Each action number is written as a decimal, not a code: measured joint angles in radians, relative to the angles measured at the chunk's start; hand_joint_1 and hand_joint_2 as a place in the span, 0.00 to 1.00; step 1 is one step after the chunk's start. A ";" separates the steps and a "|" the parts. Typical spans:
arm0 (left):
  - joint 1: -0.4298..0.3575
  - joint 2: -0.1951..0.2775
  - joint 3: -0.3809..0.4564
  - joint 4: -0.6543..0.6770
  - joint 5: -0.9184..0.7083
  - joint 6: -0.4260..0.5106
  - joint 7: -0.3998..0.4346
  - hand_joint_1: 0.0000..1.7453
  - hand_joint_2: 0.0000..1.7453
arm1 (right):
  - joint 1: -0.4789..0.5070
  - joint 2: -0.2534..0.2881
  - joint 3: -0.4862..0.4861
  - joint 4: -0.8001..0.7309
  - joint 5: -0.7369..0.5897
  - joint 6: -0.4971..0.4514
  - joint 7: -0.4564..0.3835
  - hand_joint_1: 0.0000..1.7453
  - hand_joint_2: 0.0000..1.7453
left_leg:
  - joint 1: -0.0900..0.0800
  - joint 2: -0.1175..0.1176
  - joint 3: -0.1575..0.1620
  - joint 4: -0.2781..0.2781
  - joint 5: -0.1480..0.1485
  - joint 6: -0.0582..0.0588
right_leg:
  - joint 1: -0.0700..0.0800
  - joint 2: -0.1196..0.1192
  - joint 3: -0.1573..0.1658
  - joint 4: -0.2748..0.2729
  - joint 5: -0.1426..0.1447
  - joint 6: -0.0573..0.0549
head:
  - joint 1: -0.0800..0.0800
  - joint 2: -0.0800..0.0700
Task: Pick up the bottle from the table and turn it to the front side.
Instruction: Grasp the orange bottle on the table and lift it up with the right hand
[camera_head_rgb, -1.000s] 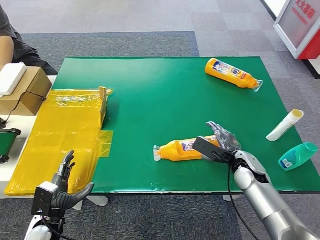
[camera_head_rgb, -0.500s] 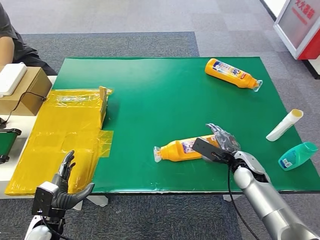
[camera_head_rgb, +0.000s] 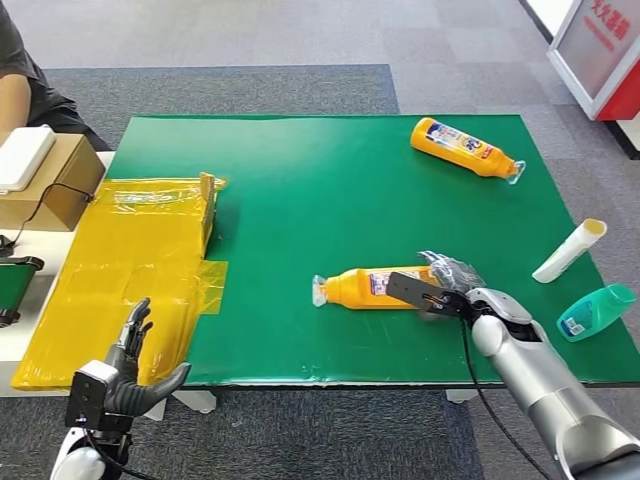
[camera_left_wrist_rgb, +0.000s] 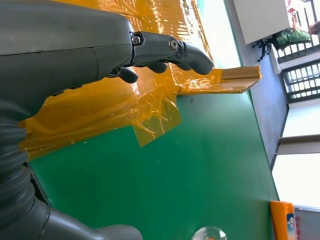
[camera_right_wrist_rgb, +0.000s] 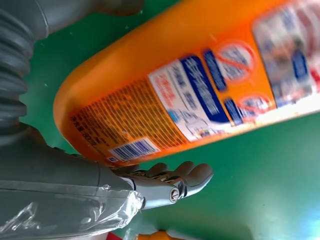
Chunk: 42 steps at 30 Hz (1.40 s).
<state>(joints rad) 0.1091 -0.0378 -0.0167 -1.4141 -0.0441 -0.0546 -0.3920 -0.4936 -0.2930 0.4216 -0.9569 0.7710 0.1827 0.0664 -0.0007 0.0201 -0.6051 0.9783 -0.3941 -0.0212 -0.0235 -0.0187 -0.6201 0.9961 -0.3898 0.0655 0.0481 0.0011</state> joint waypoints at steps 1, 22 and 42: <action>-0.001 0.000 0.000 0.002 0.002 0.002 0.001 0.00 1.00 | -0.008 -0.004 0.009 0.013 -0.005 0.014 -0.004 1.00 1.00 | 0.000 0.000 0.000 0.000 0.000 0.000 | 0.000 0.000 0.000 0.000 0.000 0.000 | 0.000 0.000; -0.017 0.001 -0.006 0.058 0.051 0.016 -0.011 0.00 1.00 | -0.087 -0.080 0.175 0.086 -0.127 0.026 -0.083 1.00 1.00 | 0.000 0.000 0.001 0.000 0.000 0.000 | 0.000 0.001 0.002 0.000 0.000 0.000 | 0.000 0.000; -0.058 -0.007 -0.056 -0.025 0.318 -0.211 0.000 0.00 1.00 | 0.198 0.184 -0.039 -0.250 -0.521 -0.182 -0.403 1.00 1.00 | 0.001 -0.001 -0.002 0.000 0.000 -0.001 | 0.001 0.000 -0.002 0.000 0.000 -0.002 | 0.000 0.000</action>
<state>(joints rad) 0.0510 -0.0444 -0.0732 -1.4386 0.2735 -0.2655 -0.3918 -0.2952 -0.1092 0.3829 -1.2066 0.2504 0.0007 -0.3362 0.0001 0.0195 -0.6066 0.9784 -0.3937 -0.0225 -0.0224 -0.0191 -0.6220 0.9963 -0.3896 0.0637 0.0481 0.0011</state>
